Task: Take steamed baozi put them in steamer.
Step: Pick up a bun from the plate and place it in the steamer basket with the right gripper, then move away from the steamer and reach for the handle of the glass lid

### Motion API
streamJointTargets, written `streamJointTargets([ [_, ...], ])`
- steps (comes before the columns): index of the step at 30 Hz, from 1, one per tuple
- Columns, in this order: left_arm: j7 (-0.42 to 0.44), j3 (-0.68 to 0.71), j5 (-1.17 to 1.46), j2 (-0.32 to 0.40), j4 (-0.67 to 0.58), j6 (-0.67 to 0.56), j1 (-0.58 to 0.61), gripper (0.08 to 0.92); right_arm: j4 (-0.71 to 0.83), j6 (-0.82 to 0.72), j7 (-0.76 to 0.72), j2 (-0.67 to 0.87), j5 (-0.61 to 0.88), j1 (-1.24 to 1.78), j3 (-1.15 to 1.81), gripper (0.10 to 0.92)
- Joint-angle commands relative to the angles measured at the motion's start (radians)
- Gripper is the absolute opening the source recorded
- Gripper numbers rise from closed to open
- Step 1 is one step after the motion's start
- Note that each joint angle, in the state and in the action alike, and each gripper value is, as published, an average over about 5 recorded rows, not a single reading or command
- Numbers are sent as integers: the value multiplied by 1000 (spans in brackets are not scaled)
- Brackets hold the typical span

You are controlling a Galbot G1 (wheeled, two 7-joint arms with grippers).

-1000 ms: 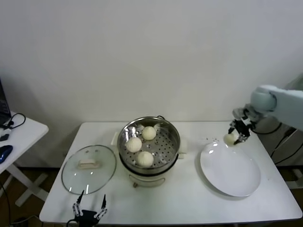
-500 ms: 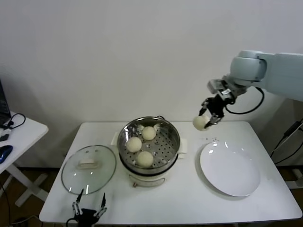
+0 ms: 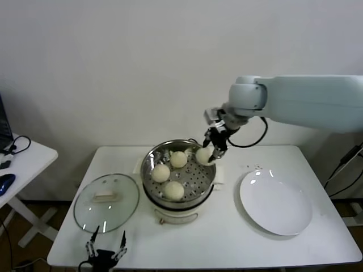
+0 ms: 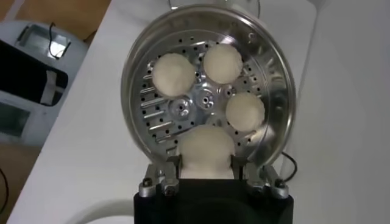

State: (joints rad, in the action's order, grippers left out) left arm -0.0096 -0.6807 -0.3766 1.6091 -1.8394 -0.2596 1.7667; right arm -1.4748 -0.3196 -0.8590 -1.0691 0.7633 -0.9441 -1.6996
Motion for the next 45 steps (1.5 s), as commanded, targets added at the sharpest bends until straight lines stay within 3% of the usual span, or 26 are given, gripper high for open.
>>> streamJointTargets([
  [1, -1, -4, 2, 26, 3, -3, -1, 823, 111, -36, 62, -90, -90, 188, 63, 560],
  [24, -3, -14, 1, 25, 15, -11, 0, 823, 130, -21, 49, -96, -155, 290, 96, 576],
  [35, -4, -12, 1, 26, 7, -7, 0, 823, 103, 5, 40, -29, -139, 260, 138, 809],
  [41, -4, -13, 0, 25, -6, -7, 5, 823, 26, 23, 32, 90, -95, 160, 138, 822],
  [45, -9, -11, 4, 23, -15, -6, 3, 823, -89, -11, 128, 222, -2, 143, 199, 823],
])
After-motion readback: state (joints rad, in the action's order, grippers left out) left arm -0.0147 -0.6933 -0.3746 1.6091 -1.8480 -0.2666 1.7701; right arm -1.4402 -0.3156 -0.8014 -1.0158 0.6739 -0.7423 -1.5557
